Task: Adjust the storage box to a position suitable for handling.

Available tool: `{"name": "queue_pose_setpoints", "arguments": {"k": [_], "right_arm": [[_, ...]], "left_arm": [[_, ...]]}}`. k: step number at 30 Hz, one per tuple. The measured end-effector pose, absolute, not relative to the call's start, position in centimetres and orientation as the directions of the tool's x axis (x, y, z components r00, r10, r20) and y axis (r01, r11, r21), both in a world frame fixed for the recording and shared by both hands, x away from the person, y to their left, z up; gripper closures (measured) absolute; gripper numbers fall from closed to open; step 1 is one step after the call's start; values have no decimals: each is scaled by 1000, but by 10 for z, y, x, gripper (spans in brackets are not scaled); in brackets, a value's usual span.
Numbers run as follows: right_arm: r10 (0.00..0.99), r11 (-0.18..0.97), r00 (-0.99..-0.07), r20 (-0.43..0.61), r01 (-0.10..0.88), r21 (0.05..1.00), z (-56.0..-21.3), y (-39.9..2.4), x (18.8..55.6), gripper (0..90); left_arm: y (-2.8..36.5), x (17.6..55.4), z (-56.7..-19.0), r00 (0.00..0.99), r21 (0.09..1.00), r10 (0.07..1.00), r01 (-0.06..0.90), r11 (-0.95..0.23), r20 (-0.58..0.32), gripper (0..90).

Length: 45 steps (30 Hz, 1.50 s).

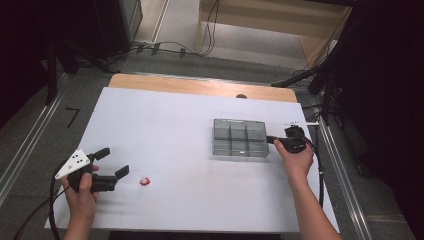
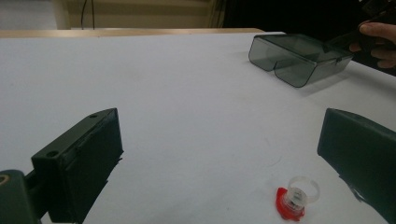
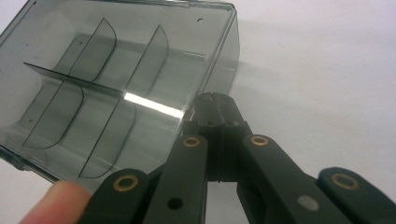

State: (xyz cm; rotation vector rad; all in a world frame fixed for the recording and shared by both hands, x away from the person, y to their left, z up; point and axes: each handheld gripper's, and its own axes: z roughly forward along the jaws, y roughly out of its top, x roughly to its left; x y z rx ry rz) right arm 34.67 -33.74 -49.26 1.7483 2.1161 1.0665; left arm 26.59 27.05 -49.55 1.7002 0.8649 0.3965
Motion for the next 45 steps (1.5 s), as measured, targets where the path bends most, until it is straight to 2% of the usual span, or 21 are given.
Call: {"name": "queue_pose_setpoints", "arguments": {"k": [21,45], "right_arm": [[899,33,-301,319,771,636,-495,-321,341,884],[875,92,-368,314,764,639,-494,-282,345,885]], "left_arm": [[271,266,-495,673,935,719,342,-95,-173,0],[271,266,-495,674,935,717,342,-92,-175,0]]}}
